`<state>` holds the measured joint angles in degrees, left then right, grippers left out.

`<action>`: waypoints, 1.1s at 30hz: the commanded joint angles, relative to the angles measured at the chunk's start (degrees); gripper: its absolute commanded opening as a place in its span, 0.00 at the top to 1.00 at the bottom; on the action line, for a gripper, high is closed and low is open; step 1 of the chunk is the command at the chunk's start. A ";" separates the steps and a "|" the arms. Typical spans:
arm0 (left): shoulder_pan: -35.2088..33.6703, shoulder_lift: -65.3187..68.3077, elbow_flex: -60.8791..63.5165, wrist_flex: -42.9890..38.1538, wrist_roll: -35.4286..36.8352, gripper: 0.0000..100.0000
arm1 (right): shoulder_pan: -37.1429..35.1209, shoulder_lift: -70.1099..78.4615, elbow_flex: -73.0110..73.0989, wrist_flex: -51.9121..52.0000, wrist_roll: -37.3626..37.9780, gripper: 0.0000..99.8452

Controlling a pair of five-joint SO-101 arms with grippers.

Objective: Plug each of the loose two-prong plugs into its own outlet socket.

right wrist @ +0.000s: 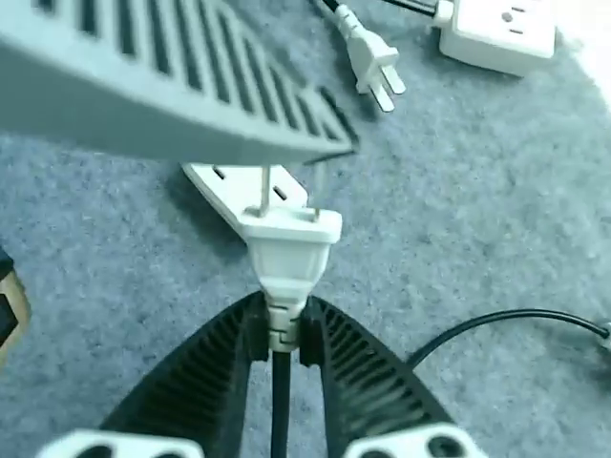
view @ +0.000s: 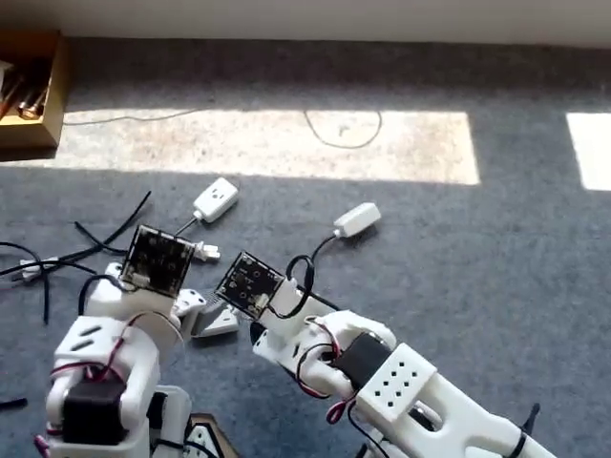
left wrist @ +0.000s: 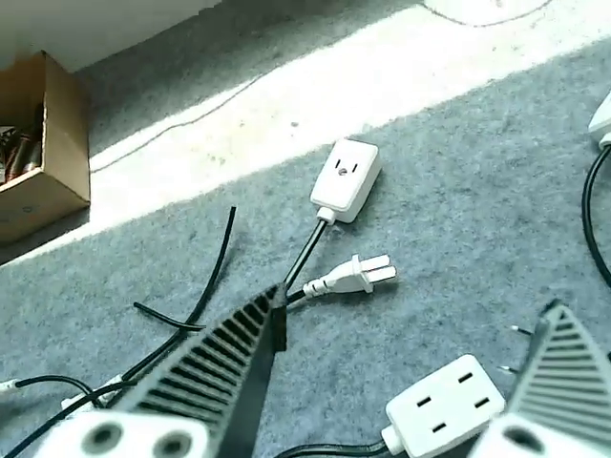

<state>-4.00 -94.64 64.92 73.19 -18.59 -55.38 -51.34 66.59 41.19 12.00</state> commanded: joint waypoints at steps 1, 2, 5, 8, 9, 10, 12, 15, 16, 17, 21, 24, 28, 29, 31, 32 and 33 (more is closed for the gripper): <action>0.84 -7.25 4.79 -0.88 0.70 0.61 | -0.66 -1.19 -0.40 0.92 -0.62 0.99; 0.84 -8.31 6.55 -0.97 0.70 0.61 | -0.66 -1.19 -0.66 1.45 -0.53 0.99; 0.84 -9.19 9.98 -1.32 0.44 0.61 | -0.84 -1.19 -0.84 1.89 -0.35 0.99; 0.84 -9.19 11.74 -2.73 0.35 0.61 | -0.92 -1.19 -0.92 2.07 -0.35 0.99; 0.84 -9.19 12.62 -3.52 0.35 0.61 | -0.92 -1.19 -1.01 2.07 -0.35 0.99; 0.84 -9.19 13.41 -4.04 0.35 0.61 | -0.92 -1.19 -1.01 2.07 -0.35 0.99; 0.84 -9.19 14.81 -4.66 0.35 0.61 | -0.92 -1.19 -1.45 2.95 -0.26 0.99; 1.01 -9.19 15.78 -4.31 0.35 0.61 | -0.13 -1.19 -5.05 6.64 1.23 0.99; 1.01 -9.19 16.40 -4.48 0.44 0.61 | 0.13 -1.19 -6.37 7.78 1.76 0.99; 1.01 -9.19 16.92 -4.57 0.44 0.61 | 0.13 -1.19 -7.60 8.57 1.93 0.99; 1.98 -9.19 17.27 -4.57 0.44 0.61 | 0.13 -1.19 -12.35 12.44 2.11 0.99; 3.56 -9.19 17.27 -4.22 0.62 0.61 | 0.22 -1.10 -16.92 16.75 2.20 0.99; 3.65 -9.19 17.27 -4.22 0.62 0.61 | 0.22 -0.75 -22.64 21.41 3.60 0.99; 3.65 -9.19 17.27 -4.22 0.62 0.61 | 0.22 -0.66 -23.52 21.85 3.69 0.99; 3.74 -9.19 17.27 -4.22 0.62 0.61 | 0.22 -0.66 -24.57 21.93 3.69 0.99; 3.74 -9.19 17.27 -4.22 0.62 0.61 | 0.22 -0.57 -24.84 21.85 3.69 0.99; 3.74 -9.19 17.27 -4.13 0.62 0.61 | 0.22 -0.57 -24.75 21.67 3.69 0.99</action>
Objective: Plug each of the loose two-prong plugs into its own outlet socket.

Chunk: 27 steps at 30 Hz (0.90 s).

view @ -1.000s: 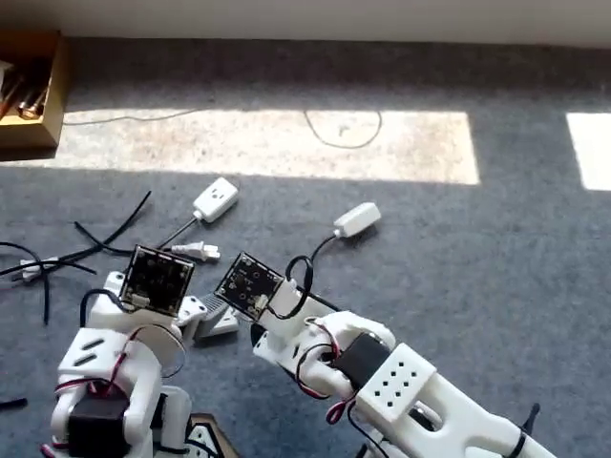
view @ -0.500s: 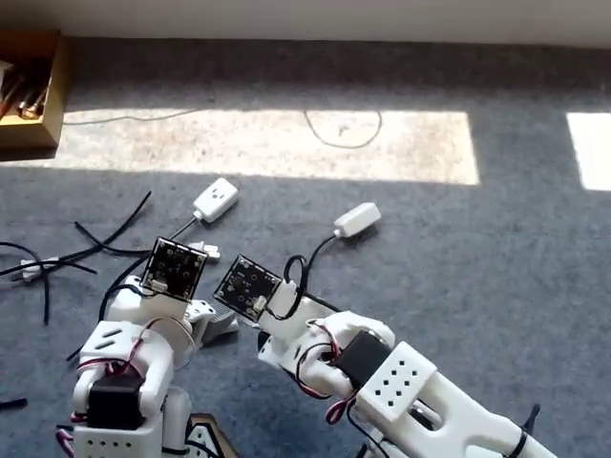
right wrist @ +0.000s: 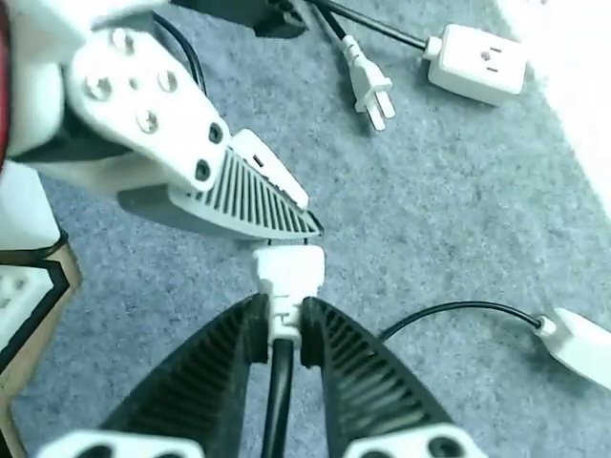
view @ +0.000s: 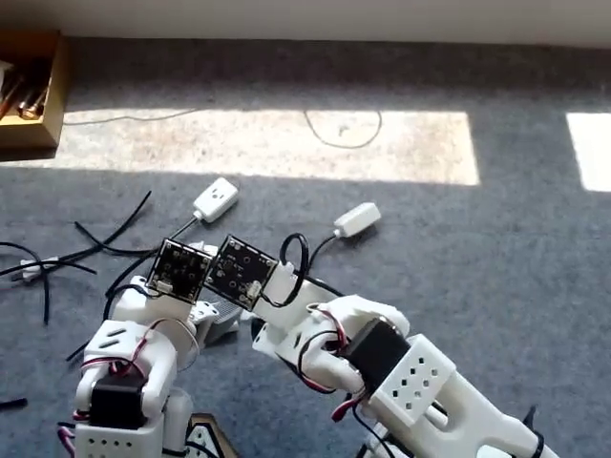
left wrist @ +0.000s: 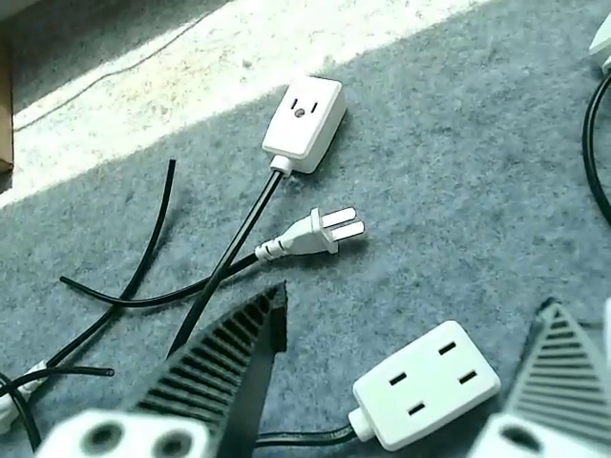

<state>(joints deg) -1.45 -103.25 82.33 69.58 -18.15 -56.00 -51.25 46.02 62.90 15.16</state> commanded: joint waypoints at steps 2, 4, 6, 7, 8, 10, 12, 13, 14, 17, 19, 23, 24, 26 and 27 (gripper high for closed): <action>1.63 -0.57 -0.13 -0.53 0.18 0.61 | 0.84 -0.66 -4.18 -0.13 0.44 0.99; 2.95 -0.57 -0.04 -0.53 0.00 0.61 | 0.84 -0.66 -4.18 -0.13 0.44 0.99; 3.56 -0.57 -0.04 -0.53 0.00 0.61 | 0.84 -0.66 -4.09 0.04 0.44 0.99; 3.03 -0.57 -0.22 -0.79 0.00 0.61 | 0.84 -0.66 -4.00 0.13 0.44 0.99; 1.80 -0.57 -0.57 -0.97 0.00 0.61 | 0.84 -0.66 -3.65 0.40 0.44 0.99; -3.38 -0.66 -1.98 -1.32 0.18 0.61 | 0.92 -0.66 -1.45 1.36 0.70 0.99; -9.01 -0.57 -3.91 -2.99 0.35 0.61 | 0.92 -0.66 0.75 1.36 3.60 0.99; -10.95 -0.48 -4.79 -3.60 0.35 0.61 | 0.92 -0.66 2.15 1.45 5.19 0.99; -12.09 -0.48 -5.49 -3.87 0.35 0.61 | 0.92 -0.66 3.30 1.45 6.51 0.99; -13.49 0.57 -7.60 -3.78 0.18 0.61 | 0.92 -0.66 5.14 1.45 9.23 0.99; -13.49 5.23 -10.42 -3.69 0.35 0.61 | 0.92 -0.22 4.62 1.54 11.16 0.99; -13.58 26.07 -23.60 0.79 0.35 0.61 | 0.92 8.84 -6.02 8.57 17.85 0.99; -13.58 32.66 -28.62 2.55 0.35 0.61 | 0.92 12.70 -10.24 10.95 20.22 0.99; -13.58 46.73 -39.96 6.33 0.09 0.61 | 0.92 21.23 -19.91 15.43 24.79 0.99; -13.58 53.67 -45.76 8.88 0.00 0.61 | 0.92 25.63 -25.19 18.15 26.37 0.99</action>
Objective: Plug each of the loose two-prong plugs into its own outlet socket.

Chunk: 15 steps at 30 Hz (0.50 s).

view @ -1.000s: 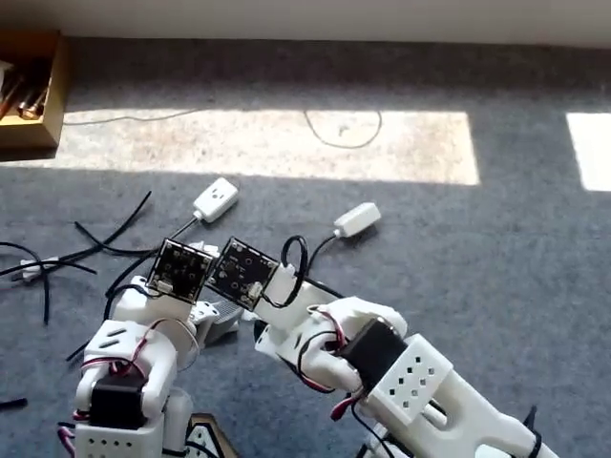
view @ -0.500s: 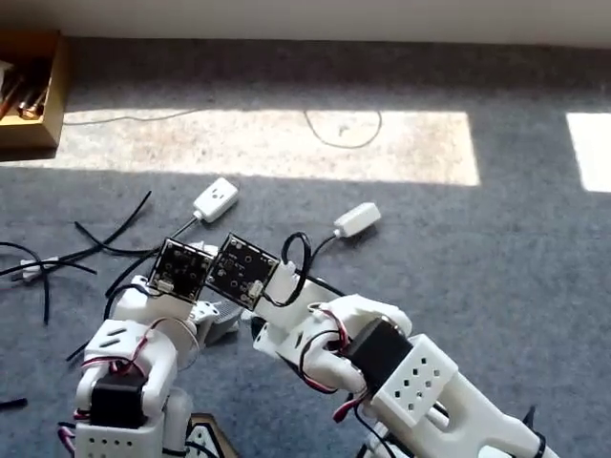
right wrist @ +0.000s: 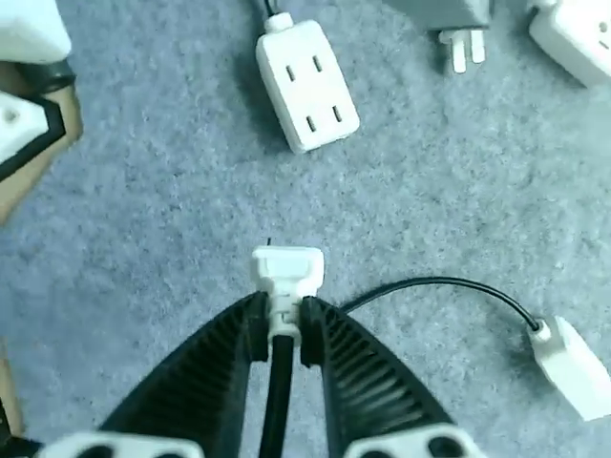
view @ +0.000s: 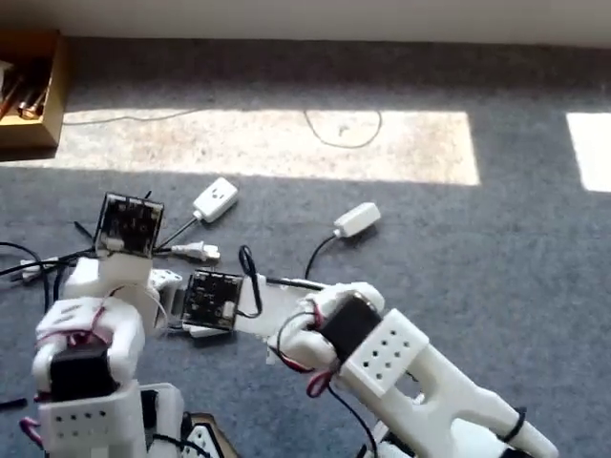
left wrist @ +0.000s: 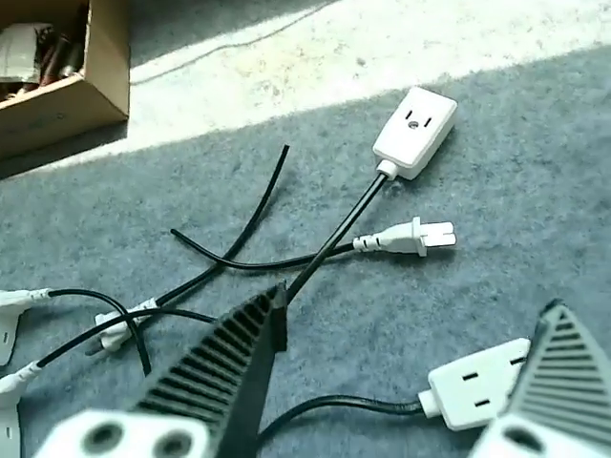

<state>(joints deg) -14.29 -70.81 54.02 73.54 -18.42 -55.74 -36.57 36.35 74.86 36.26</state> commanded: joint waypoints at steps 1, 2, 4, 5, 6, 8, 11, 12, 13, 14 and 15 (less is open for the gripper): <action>-1.10 27.82 -23.60 8.18 0.09 0.61 | 0.57 15.43 -20.79 8.84 6.33 0.99; -2.51 34.07 -29.76 11.34 -0.88 0.61 | 0.48 19.91 -26.42 11.12 7.12 0.99; -5.05 45.49 -41.36 16.26 -4.13 0.61 | 0.57 28.26 -37.93 15.16 8.18 0.99; -6.55 50.59 -47.08 18.37 -5.36 0.61 | 0.57 32.48 -43.38 17.27 8.70 0.99; -8.66 55.60 -52.62 20.31 -6.42 0.61 | 0.57 36.53 -48.84 18.95 9.05 0.99; -13.14 64.75 -62.99 23.21 -8.62 0.61 | 0.40 44.62 -58.95 22.64 9.23 0.99; -20.88 76.26 -75.56 26.55 -11.78 0.61 | 0.31 55.43 -71.16 25.80 8.79 0.99; -23.60 79.52 -78.55 26.90 -13.01 0.61 | 0.22 58.24 -74.33 25.89 8.79 0.99; -26.15 81.98 -80.84 26.99 -14.15 0.61 | 0.22 60.44 -76.97 25.98 8.79 0.99; -28.62 84.18 -82.51 26.99 -15.21 0.61 | 0.13 61.93 -79.16 25.98 8.88 0.99; -30.73 86.11 -83.74 26.99 -16.62 0.61 | -0.22 62.99 -80.75 25.98 9.05 0.99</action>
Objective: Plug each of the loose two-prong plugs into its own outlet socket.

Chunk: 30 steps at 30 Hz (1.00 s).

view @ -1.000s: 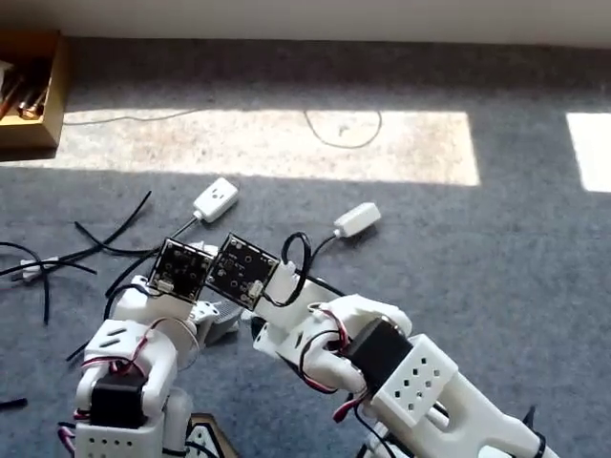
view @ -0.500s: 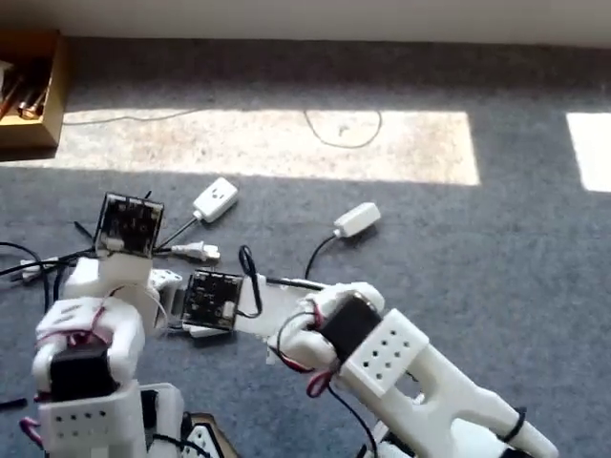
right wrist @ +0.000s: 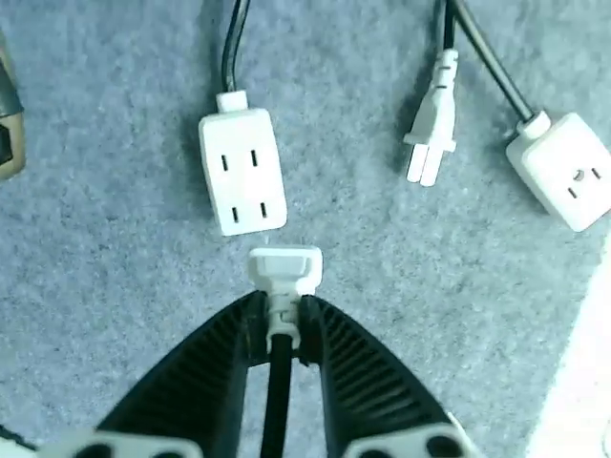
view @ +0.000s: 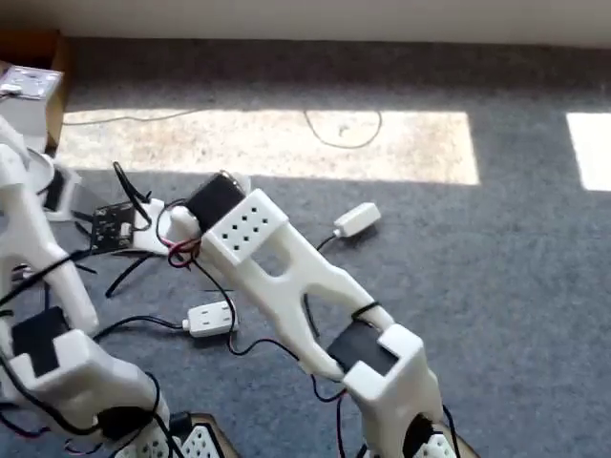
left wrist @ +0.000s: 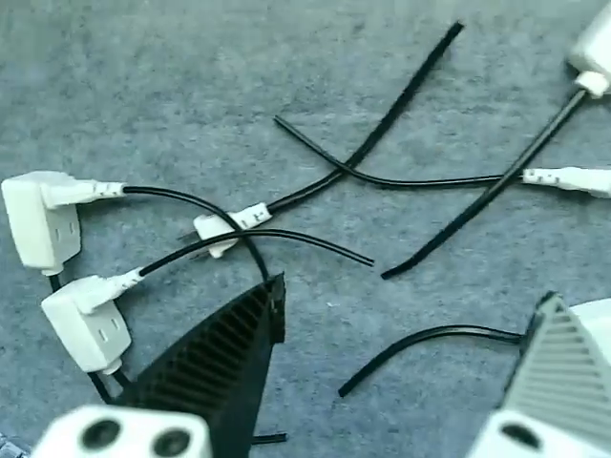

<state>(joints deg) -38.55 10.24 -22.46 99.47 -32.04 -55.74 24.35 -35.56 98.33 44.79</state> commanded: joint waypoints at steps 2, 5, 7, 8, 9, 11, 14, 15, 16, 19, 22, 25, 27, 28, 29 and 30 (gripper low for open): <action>-10.42 8.04 -9.27 1.05 -6.33 0.61 | -0.84 3.47 -9.27 2.59 0.88 0.99; -15.69 11.21 -11.91 0.97 -9.23 0.61 | -1.01 4.09 -6.90 2.59 2.90 0.99; -18.33 12.70 -13.14 0.97 -11.16 0.61 | -0.75 4.00 -5.93 2.68 4.13 0.99; -19.47 13.23 -13.76 0.97 -11.87 0.61 | -0.75 3.91 -5.23 2.77 4.92 0.99; -20.26 13.76 -14.20 0.97 -12.31 0.61 | -0.75 3.91 -4.70 2.77 5.89 0.99; -21.85 14.64 -14.55 0.97 -13.01 0.61 | -0.84 3.91 -2.42 2.77 7.30 0.99; -23.60 15.25 -14.46 0.97 -14.24 0.61 | -1.01 4.00 1.98 2.77 10.11 0.99; -23.96 15.25 -14.46 0.97 -14.24 0.61 | -0.84 4.00 2.86 2.68 10.46 0.99; -24.31 15.25 -14.46 0.97 -14.59 0.61 | -0.66 4.00 3.47 2.59 10.90 0.99; -24.48 15.25 -14.46 0.97 -14.86 0.61 | -0.04 4.00 3.56 2.51 10.81 0.99; -25.10 15.34 -14.29 0.97 -14.95 0.61 | -0.04 4.00 3.47 2.15 10.81 0.99; -25.27 15.34 -14.46 0.97 -14.95 0.61 | -0.04 4.00 3.12 1.01 10.37 0.99; -25.10 15.34 -14.46 0.97 -14.95 0.61 | -0.13 4.00 1.10 1.27 10.29 0.99; -25.10 15.34 -14.46 0.97 -14.95 0.61 | -0.13 4.00 0.13 1.36 10.02 0.99; -25.10 15.34 -14.46 0.97 -14.95 0.61 | -0.13 4.00 -1.10 1.36 9.23 0.99; -25.10 15.34 -14.46 0.97 -14.95 0.61 | -0.13 4.00 -2.24 1.89 8.79 0.99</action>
<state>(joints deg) -63.08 26.07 -34.86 99.82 -46.73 -56.44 29.54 -32.92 98.68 54.73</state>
